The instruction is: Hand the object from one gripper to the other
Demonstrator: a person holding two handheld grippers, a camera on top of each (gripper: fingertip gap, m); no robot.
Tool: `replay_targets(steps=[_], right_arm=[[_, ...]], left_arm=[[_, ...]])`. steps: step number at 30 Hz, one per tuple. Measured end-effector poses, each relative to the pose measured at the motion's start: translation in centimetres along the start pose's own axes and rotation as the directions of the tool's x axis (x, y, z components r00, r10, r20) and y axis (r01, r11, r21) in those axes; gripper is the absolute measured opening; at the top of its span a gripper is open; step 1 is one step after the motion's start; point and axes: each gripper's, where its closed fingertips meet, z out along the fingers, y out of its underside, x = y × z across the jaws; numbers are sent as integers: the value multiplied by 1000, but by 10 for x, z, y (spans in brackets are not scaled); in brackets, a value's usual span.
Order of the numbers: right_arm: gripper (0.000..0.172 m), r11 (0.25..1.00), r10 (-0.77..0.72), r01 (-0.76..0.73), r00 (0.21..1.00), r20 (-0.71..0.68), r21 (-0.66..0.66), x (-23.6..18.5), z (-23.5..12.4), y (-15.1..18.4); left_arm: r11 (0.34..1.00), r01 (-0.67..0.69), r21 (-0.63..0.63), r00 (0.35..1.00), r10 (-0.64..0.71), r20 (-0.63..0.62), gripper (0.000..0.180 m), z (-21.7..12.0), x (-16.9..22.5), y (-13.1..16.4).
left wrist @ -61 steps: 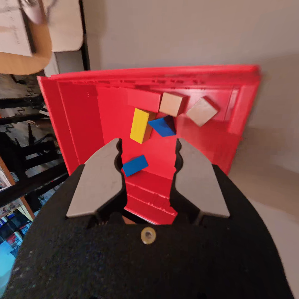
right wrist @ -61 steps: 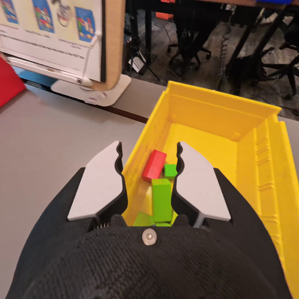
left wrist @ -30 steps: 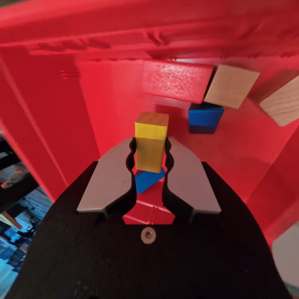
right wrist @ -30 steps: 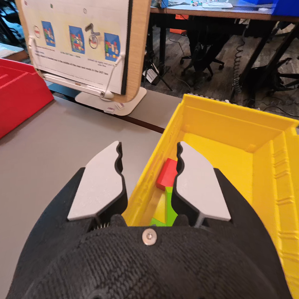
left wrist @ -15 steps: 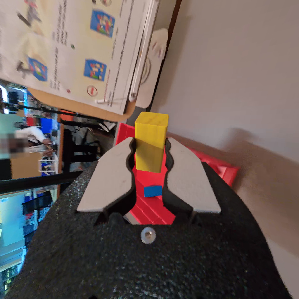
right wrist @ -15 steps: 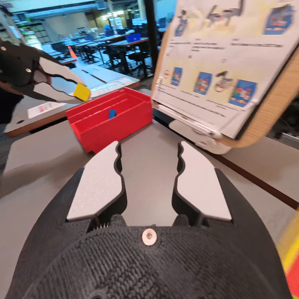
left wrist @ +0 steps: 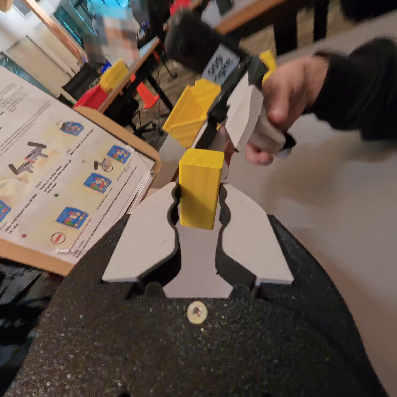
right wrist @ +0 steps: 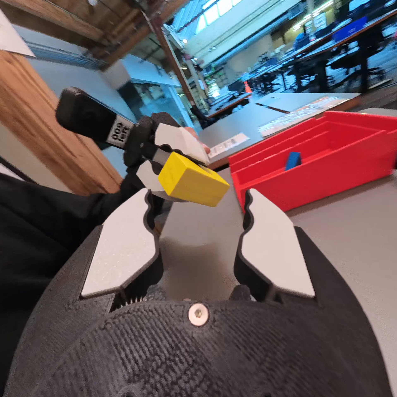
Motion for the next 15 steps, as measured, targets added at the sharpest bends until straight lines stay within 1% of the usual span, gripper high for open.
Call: replay_targets(steps=[1,3,5,7,10,13,15], right_arm=[[84,1000,23,-23,999,37,11,-4,1,-1],[86,995,71,-77,993,96,59,-10,1,-7],[87,983,140,-156,978,156,100,-16,-1,-15],[87,967,201,-229,955,220,112,-20,-2,-18],[88,944,291,-325,902,320,59,-30,0,-15],[96,929,344,-369,858,380,-8,-39,6,-6],[97,922,362,-387,829,426,-31,-47,8,-5]], left_arm=[[998,28,52,1000,-28,-10,34,-1,1,-7],[990,46,136,999,-44,-15,34,-5,2,-18],[984,-19,179,1000,17,16,34,-9,2,-25],[969,-100,224,995,98,23,34,-13,8,-34],[950,-152,271,988,152,21,34,-16,12,-45],[941,-169,292,985,173,11,34,-16,14,-49],[941,-183,283,981,192,-2,34,-14,17,-48]])
